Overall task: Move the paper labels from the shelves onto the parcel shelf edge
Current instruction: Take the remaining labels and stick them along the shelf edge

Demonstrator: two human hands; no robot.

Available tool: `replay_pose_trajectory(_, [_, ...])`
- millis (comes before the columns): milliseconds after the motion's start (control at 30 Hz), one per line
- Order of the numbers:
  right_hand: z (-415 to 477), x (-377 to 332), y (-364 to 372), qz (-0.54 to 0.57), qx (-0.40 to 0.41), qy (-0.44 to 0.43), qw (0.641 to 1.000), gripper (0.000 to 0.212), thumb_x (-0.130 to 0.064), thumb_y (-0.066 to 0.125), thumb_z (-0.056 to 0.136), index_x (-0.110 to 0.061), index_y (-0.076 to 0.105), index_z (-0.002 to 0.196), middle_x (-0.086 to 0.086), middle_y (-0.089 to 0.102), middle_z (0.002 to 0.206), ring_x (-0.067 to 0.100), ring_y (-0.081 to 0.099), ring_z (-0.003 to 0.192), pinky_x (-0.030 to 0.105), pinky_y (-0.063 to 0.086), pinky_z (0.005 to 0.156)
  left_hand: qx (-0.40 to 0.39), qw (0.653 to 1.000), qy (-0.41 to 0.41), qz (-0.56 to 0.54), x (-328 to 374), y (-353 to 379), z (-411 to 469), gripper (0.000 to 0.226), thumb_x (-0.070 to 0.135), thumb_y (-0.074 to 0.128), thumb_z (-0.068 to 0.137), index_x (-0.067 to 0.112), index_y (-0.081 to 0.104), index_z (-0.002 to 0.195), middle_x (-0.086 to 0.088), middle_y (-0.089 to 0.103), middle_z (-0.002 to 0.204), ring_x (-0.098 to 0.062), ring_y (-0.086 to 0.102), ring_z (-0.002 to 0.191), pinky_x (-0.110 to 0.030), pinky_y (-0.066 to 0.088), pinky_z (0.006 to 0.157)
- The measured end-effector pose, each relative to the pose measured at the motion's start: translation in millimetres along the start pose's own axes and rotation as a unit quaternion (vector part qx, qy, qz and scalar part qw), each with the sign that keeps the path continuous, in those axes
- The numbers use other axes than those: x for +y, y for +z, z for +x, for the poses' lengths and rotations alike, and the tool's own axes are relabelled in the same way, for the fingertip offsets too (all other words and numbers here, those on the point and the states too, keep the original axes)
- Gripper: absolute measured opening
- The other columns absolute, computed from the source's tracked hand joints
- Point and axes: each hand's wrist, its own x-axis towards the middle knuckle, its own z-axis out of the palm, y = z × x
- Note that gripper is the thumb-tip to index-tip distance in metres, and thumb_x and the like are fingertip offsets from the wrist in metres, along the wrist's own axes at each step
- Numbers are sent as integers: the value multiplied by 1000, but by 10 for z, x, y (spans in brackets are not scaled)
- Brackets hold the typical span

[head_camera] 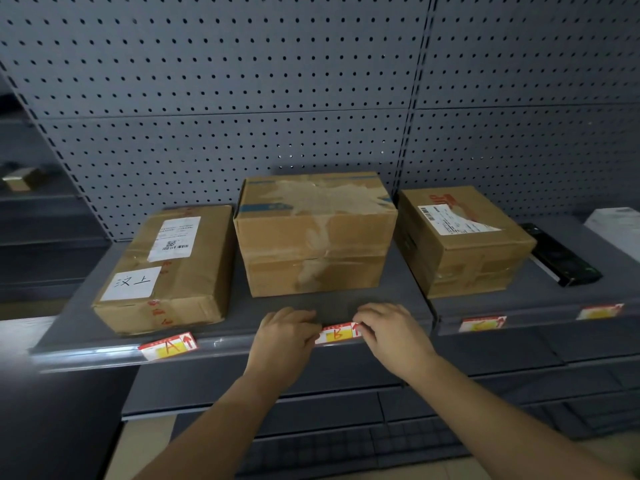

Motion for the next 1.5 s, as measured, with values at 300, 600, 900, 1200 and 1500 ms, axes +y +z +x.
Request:
replay_pose_trajectory(300, [-78,77,121,13,67,-28,997,17,-11,79,79,-17,79,94,-1,75,98,22,68,84,34,55,81,21,999,41,23,-50,13,-44,20,24,81,76,32,76,93,9,70,113,-16,65,90,-35,50,75])
replay_pose_trajectory(600, [-114,55,120,15,96,-33,995,11,-21,71,84,-18,80,90,1,75,98,22,69,84,34,55,81,28,998,64,2,-86,37,-67,22,21,82,76,31,78,95,6,72,112,-15,68,86,-34,52,76])
replay_pose_trajectory(900, [-54,80,113,43,26,-16,999,6,-13,69,86,-18,72,85,-2,70,112,18,62,104,35,53,89,18,999,22,-15,-16,8,-12,7,24,72,84,30,73,87,11,72,102,-12,65,89,-34,52,75])
replay_pose_trajectory(1200, [-37,21,190,49,24,-17,998,7,-11,67,87,-17,66,84,-1,69,109,20,62,103,33,49,89,-13,1000,10,-15,-42,29,-13,3,23,62,88,26,63,87,9,63,87,-14,58,84,-31,49,74])
replay_pose_trajectory(1500, [-3,-45,234,51,13,-21,998,12,-15,62,91,-18,66,80,-4,68,106,18,60,103,35,47,91,-25,999,-10,-47,-99,0,-54,8,16,69,85,22,64,85,6,62,84,-13,57,80,-30,51,73])
